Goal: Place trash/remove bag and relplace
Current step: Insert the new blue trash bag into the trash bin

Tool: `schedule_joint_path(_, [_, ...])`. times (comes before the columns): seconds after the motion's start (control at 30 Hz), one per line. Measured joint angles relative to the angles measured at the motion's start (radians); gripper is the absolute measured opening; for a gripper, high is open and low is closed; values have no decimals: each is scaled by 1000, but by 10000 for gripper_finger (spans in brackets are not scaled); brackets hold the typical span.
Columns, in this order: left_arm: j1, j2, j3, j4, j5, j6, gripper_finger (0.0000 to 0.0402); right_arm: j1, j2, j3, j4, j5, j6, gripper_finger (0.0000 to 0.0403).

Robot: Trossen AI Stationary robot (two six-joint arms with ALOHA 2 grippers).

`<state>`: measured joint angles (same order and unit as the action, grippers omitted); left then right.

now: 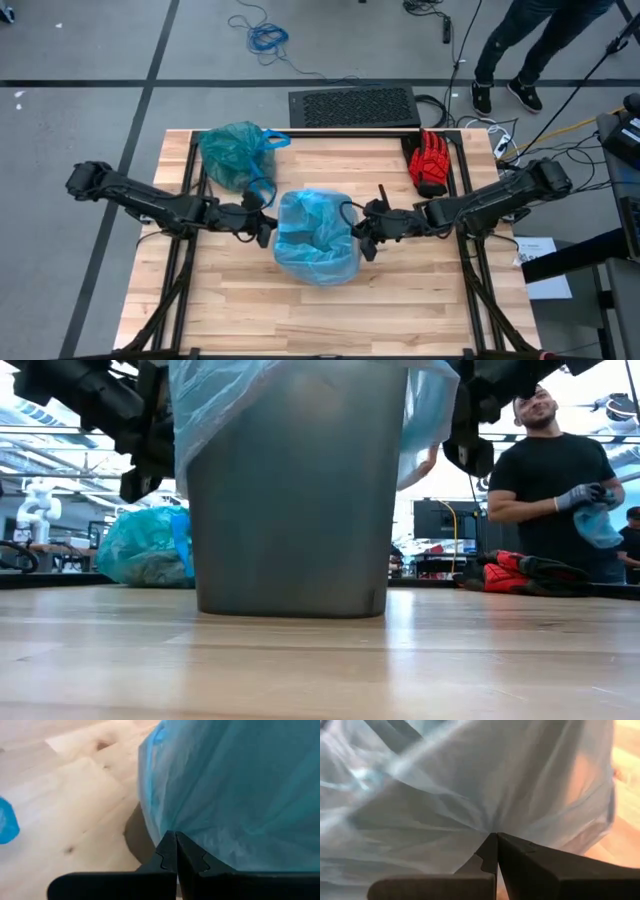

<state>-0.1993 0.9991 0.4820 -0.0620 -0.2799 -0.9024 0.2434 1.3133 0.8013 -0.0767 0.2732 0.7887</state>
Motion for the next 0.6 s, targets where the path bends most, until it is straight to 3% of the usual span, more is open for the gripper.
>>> schedule_joint_path(0.3, [47, 98, 0, 94, 21, 52, 0, -26, 84, 0, 28, -63, -7, 0])
schedule_joint_path(0.6, [54, 118, 0, 58, 22, 52, 0, 13, 72, 0, -103, -64, 37, 0])
